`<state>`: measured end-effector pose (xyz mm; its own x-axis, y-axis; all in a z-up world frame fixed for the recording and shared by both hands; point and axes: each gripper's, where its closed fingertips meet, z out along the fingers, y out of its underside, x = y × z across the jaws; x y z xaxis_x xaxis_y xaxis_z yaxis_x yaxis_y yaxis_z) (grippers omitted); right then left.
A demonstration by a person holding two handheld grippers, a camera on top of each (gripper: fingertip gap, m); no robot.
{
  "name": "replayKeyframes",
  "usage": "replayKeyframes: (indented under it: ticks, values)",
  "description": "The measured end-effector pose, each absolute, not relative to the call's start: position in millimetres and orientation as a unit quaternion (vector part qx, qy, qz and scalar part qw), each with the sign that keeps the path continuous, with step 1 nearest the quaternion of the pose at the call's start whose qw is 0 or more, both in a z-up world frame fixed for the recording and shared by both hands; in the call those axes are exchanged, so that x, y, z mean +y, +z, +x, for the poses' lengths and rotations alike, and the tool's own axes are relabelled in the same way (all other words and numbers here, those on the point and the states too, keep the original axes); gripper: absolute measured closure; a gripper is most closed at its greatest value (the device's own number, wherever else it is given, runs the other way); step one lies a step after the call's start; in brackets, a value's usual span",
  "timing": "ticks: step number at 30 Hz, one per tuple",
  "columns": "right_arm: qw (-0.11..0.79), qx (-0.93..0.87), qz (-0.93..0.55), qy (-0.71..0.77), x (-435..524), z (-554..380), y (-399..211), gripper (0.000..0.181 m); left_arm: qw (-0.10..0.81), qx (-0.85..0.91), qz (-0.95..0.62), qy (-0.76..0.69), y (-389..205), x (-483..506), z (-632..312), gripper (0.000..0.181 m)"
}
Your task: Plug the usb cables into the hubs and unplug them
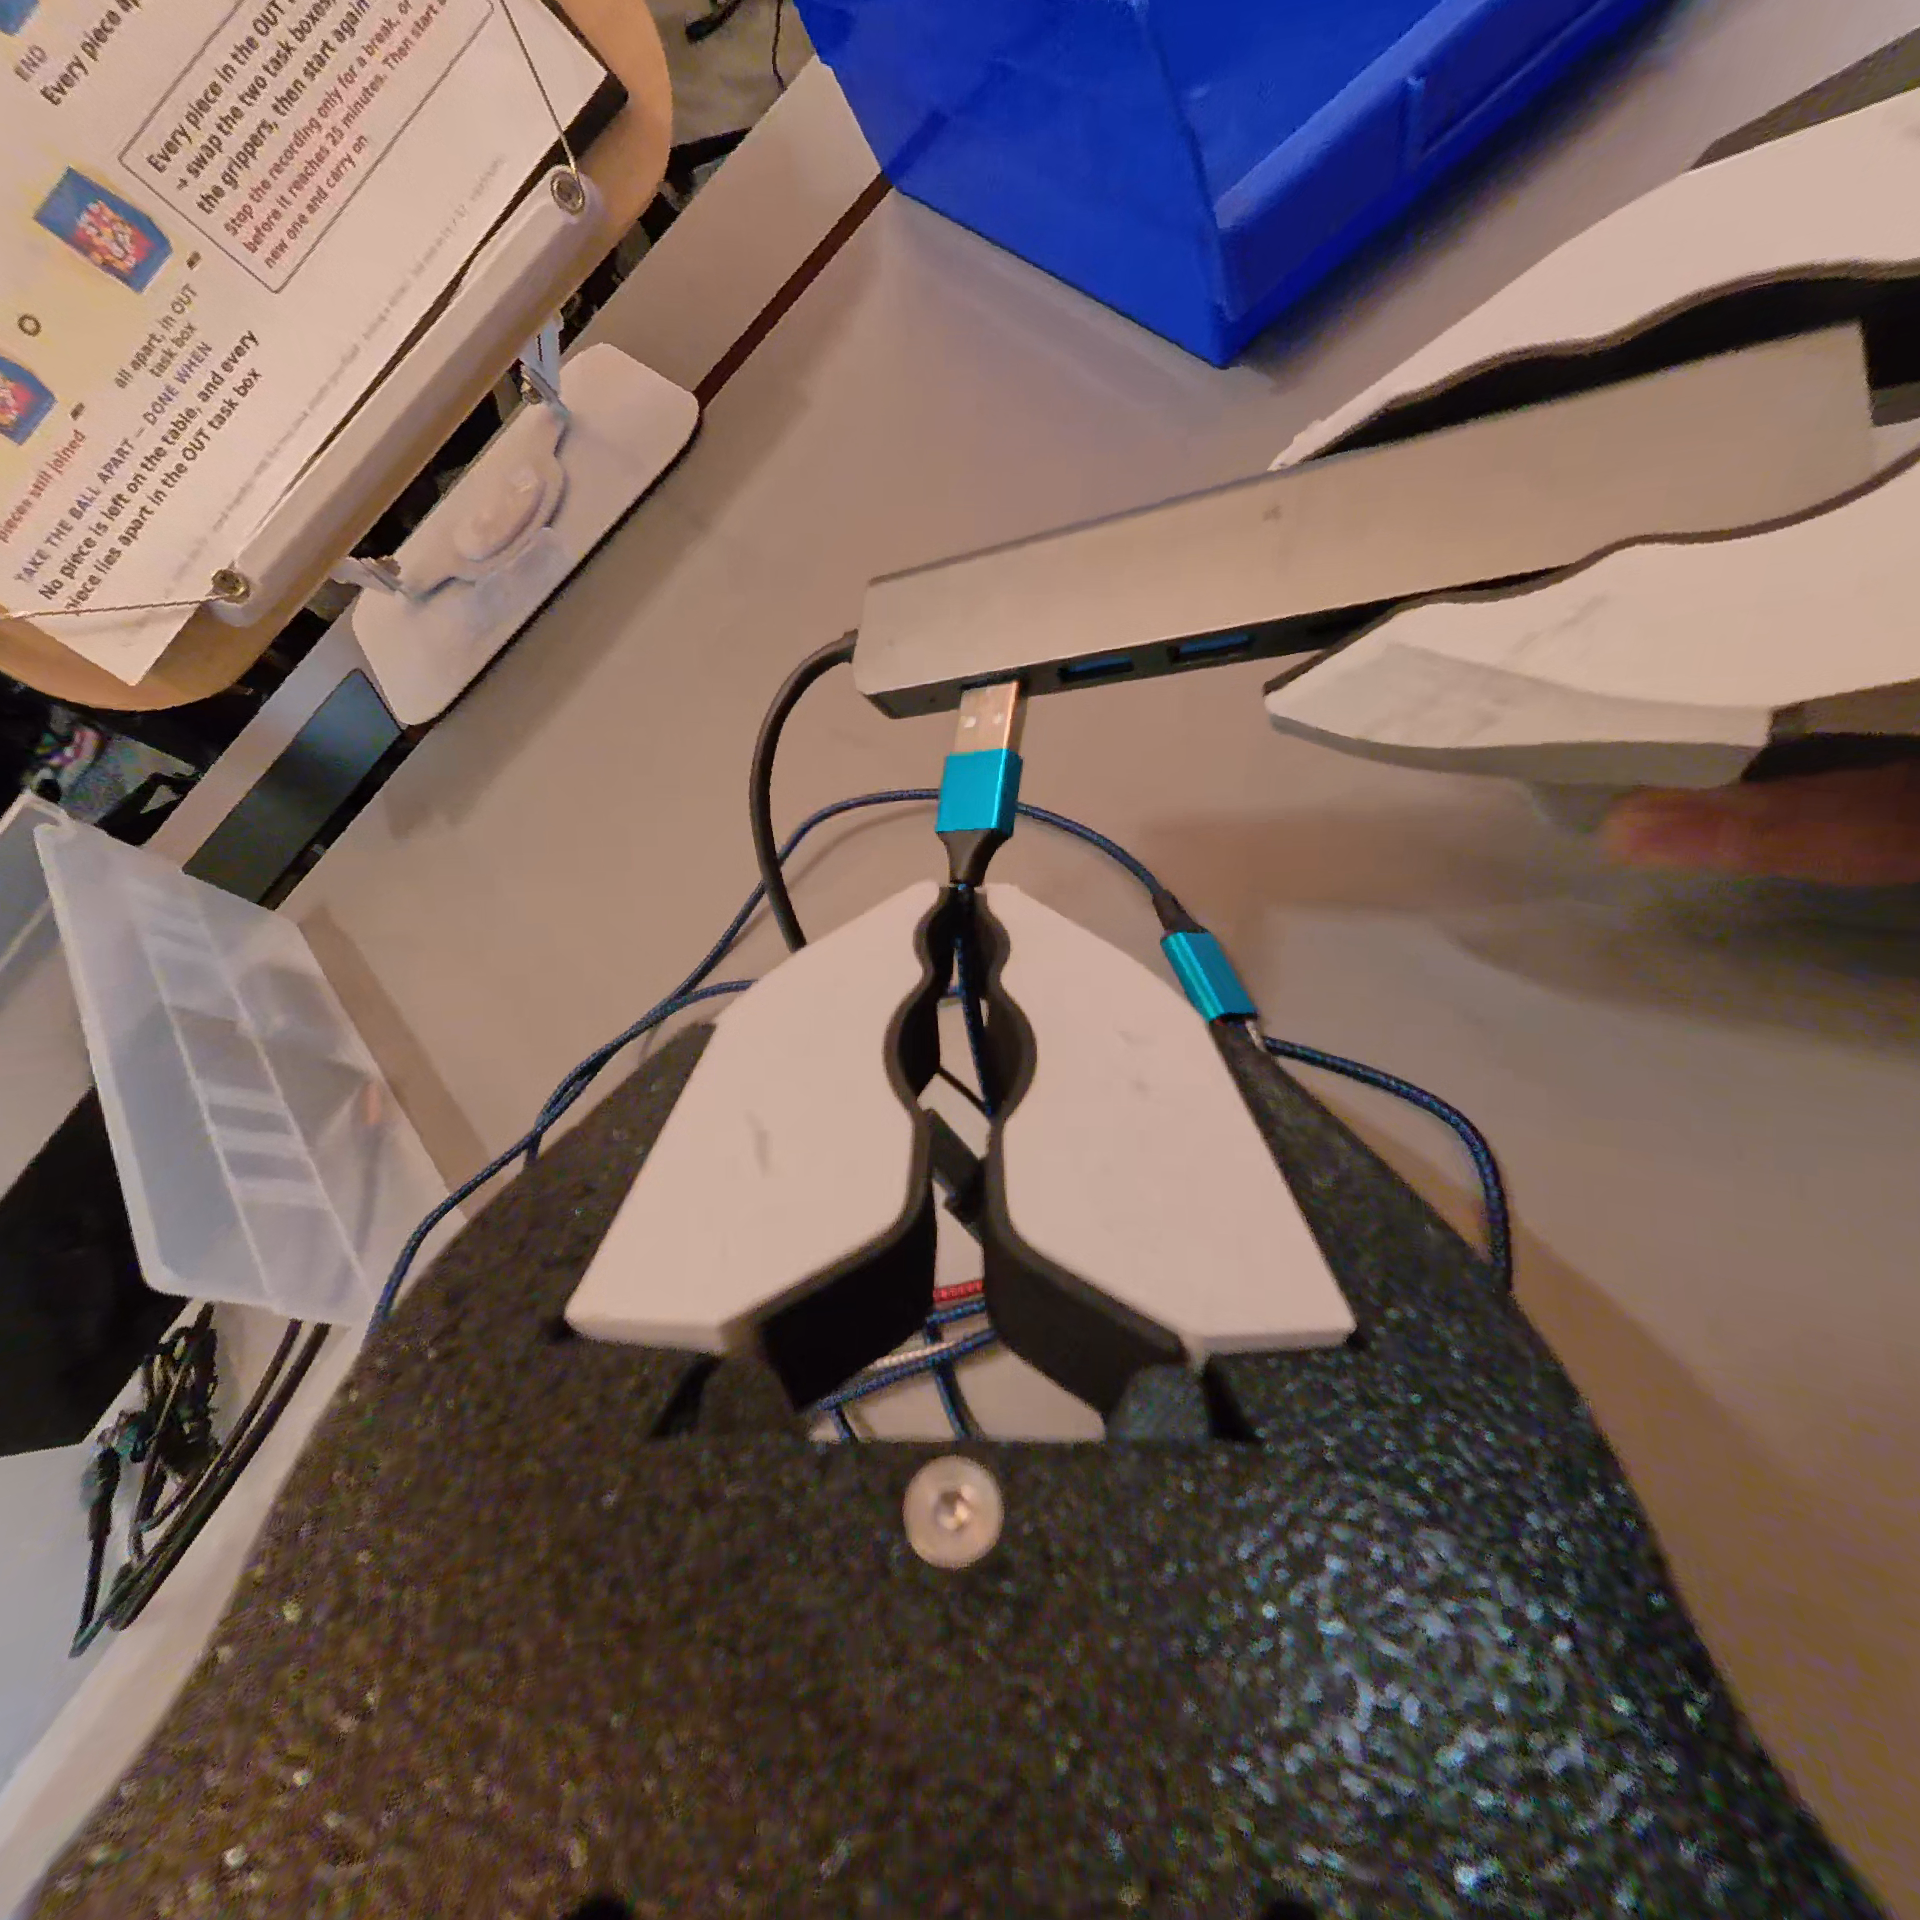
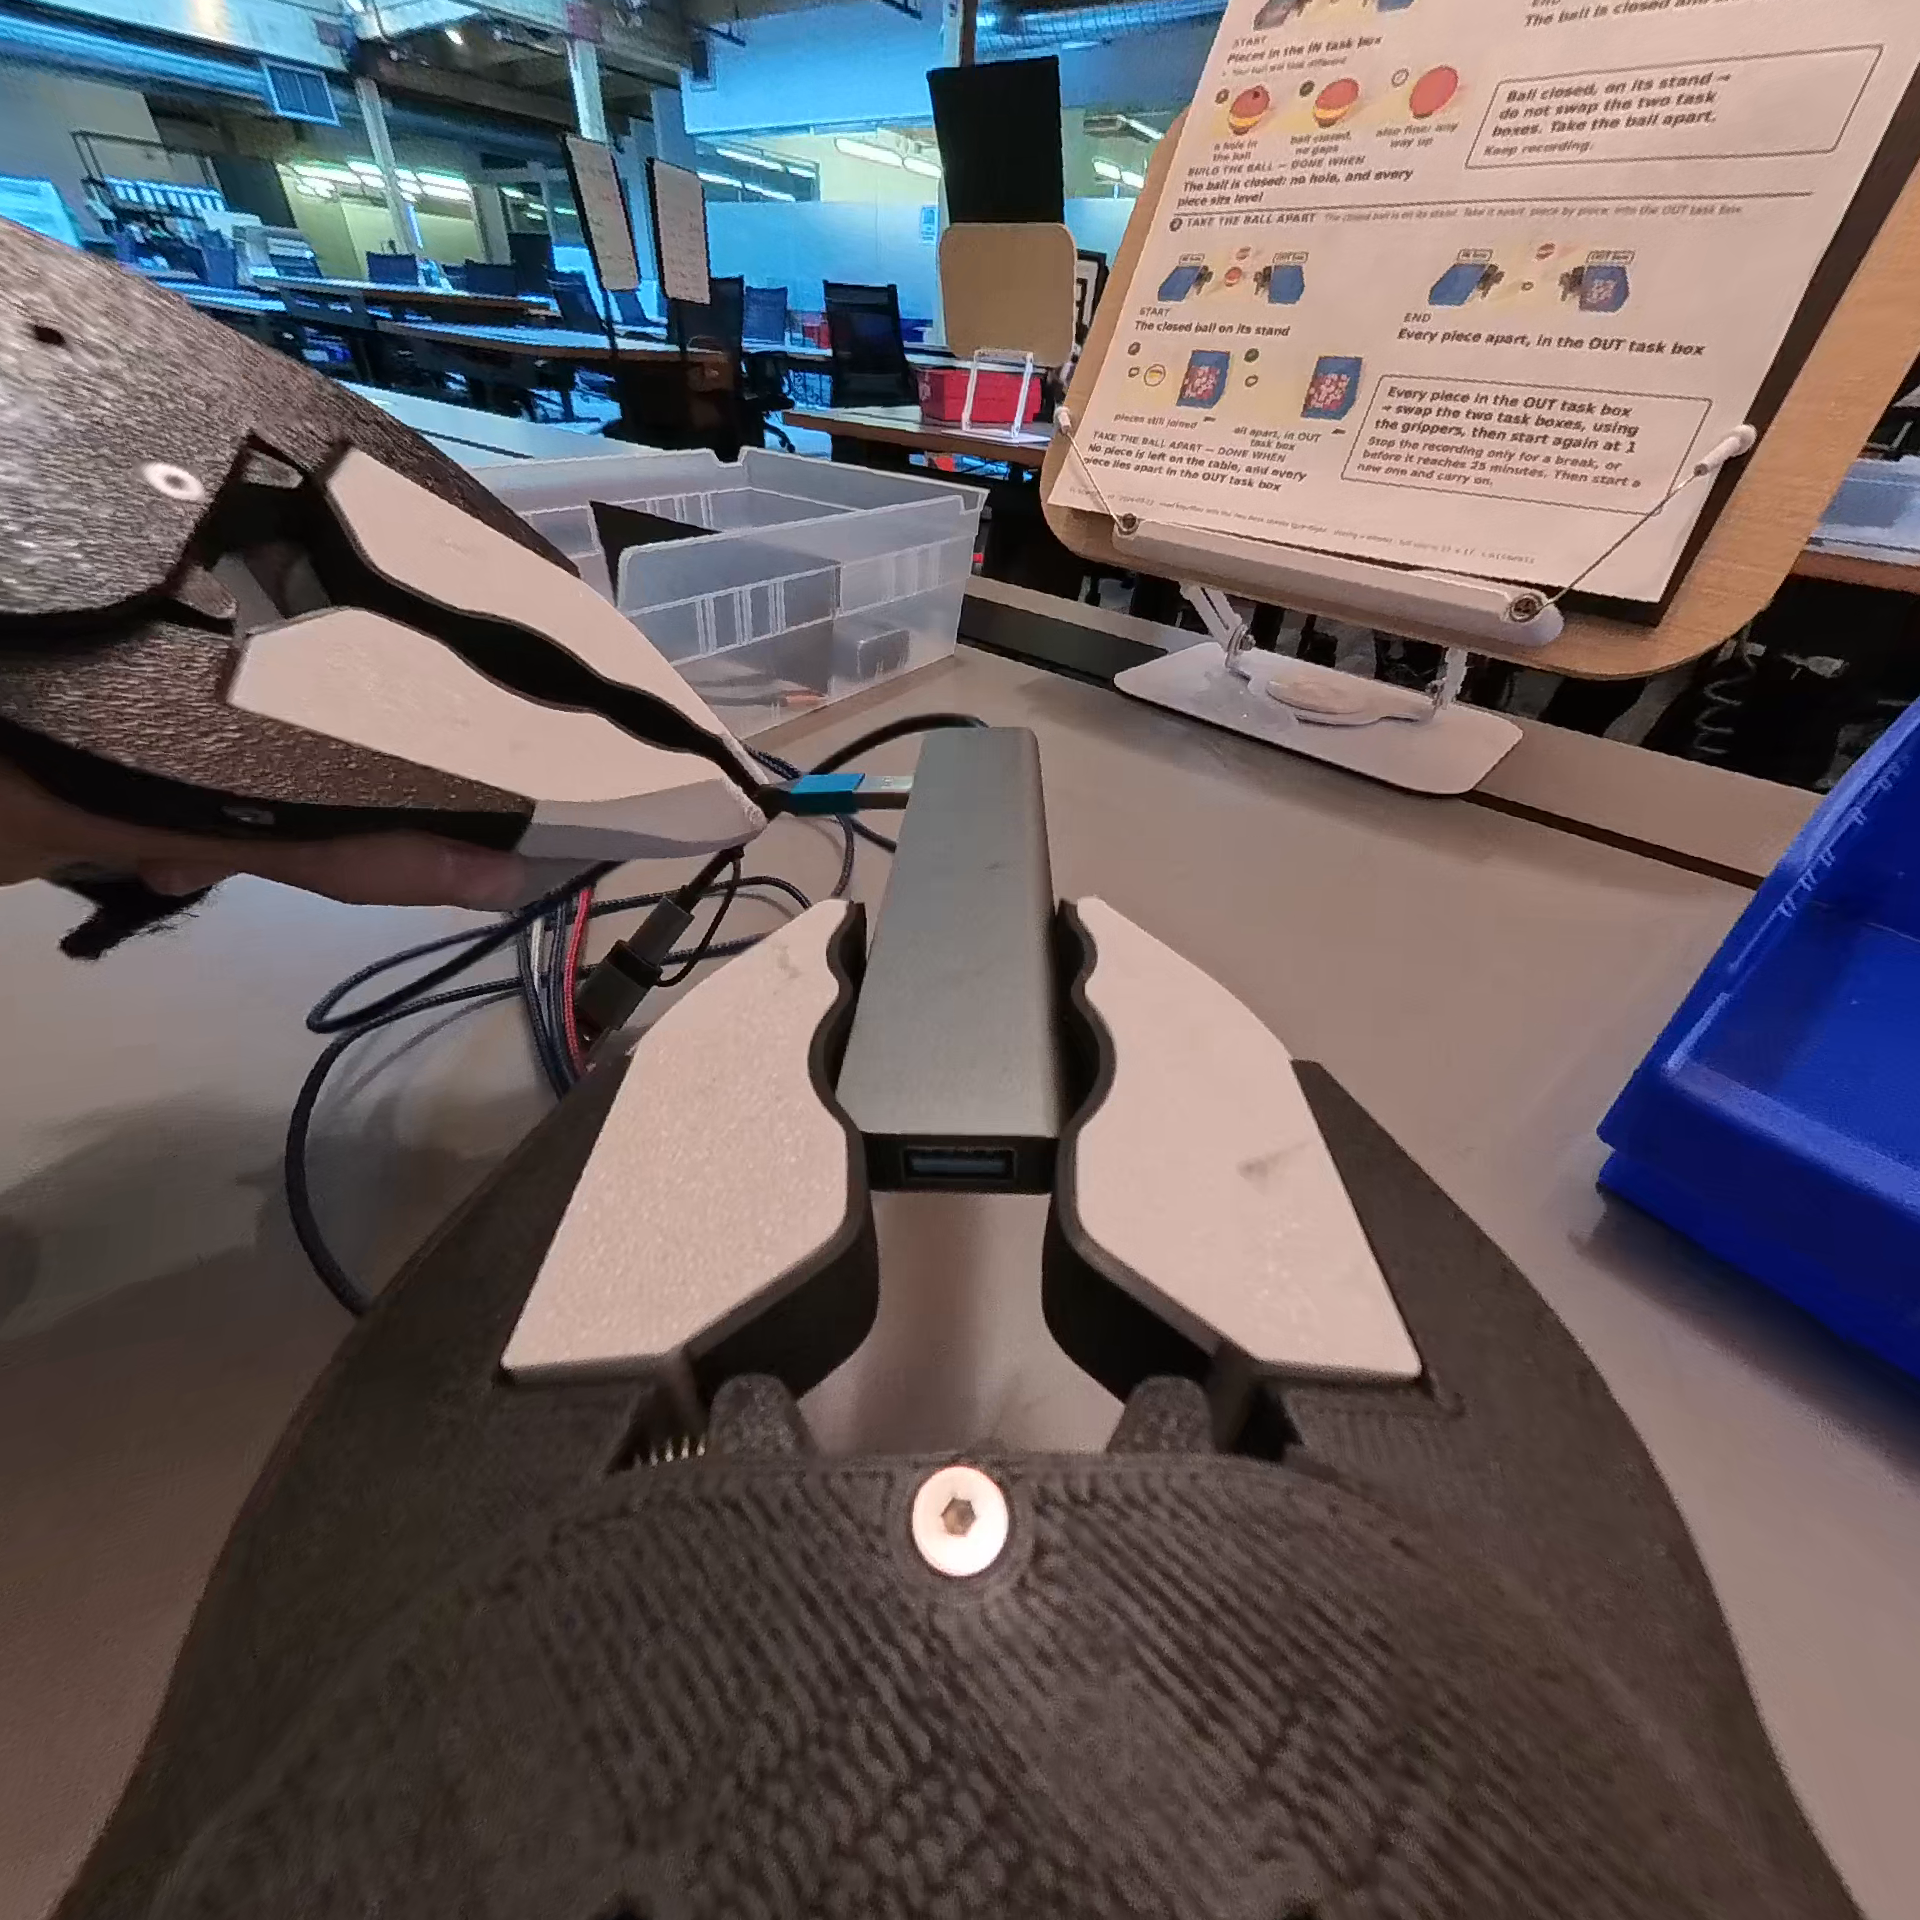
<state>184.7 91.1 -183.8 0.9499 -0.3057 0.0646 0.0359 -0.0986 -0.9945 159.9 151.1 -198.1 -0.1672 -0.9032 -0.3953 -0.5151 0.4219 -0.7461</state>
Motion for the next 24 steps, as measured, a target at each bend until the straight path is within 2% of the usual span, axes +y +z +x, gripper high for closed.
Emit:
replayKeyframes:
  ticks: [15,24]
  values:
    - [0.659,0.089,-0.735,-0.134,91.9,184.1,-185.3,0.147,0.443,0.723,-0.481,-0.221,-198.4,148.1,162.9,0.179]
    - [0.682,0.116,-0.716,-0.089,86.7,190.8,-179.9,0.146,0.391,0.688,-0.466,-0.396,-189.3,136.2,168.6,0.175]
